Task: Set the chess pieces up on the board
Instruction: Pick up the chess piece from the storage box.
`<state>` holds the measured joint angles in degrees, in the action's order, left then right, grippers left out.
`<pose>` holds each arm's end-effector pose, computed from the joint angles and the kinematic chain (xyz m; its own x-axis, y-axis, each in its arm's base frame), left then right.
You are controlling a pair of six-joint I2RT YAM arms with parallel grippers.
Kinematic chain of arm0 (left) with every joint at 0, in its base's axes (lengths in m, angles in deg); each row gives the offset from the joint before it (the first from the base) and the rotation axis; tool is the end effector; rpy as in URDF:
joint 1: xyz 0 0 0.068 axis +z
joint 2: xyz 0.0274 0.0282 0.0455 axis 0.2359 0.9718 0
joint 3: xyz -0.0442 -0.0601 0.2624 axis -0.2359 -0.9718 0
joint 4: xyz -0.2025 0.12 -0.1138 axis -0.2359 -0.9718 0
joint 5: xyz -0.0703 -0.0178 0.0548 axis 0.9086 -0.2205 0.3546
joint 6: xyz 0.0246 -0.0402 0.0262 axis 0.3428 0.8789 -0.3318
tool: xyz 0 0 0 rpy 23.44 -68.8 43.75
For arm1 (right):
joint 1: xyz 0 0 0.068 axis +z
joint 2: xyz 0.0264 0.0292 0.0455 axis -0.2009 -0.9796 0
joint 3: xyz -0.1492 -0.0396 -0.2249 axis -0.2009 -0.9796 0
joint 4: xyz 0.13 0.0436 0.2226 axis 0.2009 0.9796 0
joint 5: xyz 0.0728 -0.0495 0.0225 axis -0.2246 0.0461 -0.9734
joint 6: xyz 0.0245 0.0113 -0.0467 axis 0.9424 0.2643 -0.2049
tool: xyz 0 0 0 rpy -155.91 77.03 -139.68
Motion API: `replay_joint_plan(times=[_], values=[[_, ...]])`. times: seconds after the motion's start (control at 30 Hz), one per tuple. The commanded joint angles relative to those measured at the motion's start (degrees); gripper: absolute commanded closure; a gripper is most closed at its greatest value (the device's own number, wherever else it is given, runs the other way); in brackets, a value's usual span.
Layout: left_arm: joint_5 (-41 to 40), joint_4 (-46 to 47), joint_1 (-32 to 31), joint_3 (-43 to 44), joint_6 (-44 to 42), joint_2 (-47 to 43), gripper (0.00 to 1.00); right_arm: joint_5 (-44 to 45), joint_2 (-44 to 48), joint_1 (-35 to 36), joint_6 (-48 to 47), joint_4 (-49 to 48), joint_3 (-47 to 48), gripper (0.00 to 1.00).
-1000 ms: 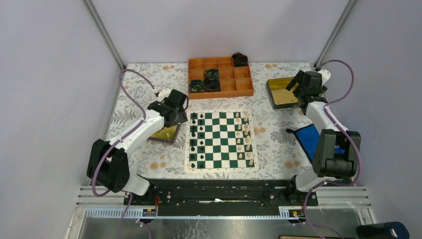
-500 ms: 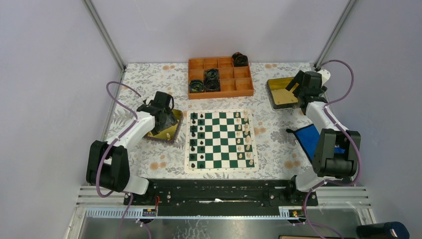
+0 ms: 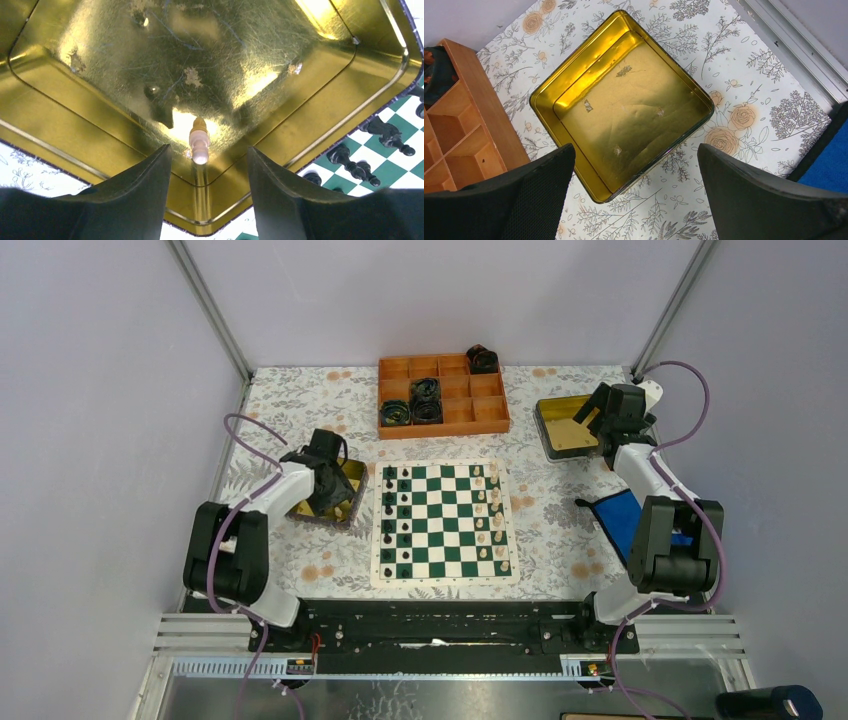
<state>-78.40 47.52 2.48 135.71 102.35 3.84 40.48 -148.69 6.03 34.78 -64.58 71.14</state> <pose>0.2772 -0.0489 0.1832 -0.7653 -0.5378 -0.3538 -0.5304 0.8382 -0.1267 0.3590 -0.0434 0.2617 -0.2815 0.4145 -0.8654 0.4569 0.8510 0.2590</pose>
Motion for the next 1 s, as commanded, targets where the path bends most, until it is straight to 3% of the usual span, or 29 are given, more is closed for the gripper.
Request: replay_joint_plan(times=[0.0, 0.3, 0.67, 0.97], values=[[1.32, 3.29, 1.35, 0.31, -0.72, 2.34, 0.40, -0.22, -0.35, 0.29, -0.41, -1.44, 2.72, 0.00], [2.82, 4.01, 2.01, 0.51, -1.62, 4.01, 0.57, 0.24, -0.80, 0.29, -0.52, -1.63, 2.55, 0.00], [3.06, 3.51, 2.55, 1.50, -2.41, 3.66, 0.89, 0.39, -1.32, 0.29, -0.44, -1.83, 2.55, 0.00], [1.47, 2.12, 2.72, 4.65, -3.57, 1.04, 0.95, 0.20, -1.67, 0.29, -0.27, -1.72, 2.89, 0.00]])
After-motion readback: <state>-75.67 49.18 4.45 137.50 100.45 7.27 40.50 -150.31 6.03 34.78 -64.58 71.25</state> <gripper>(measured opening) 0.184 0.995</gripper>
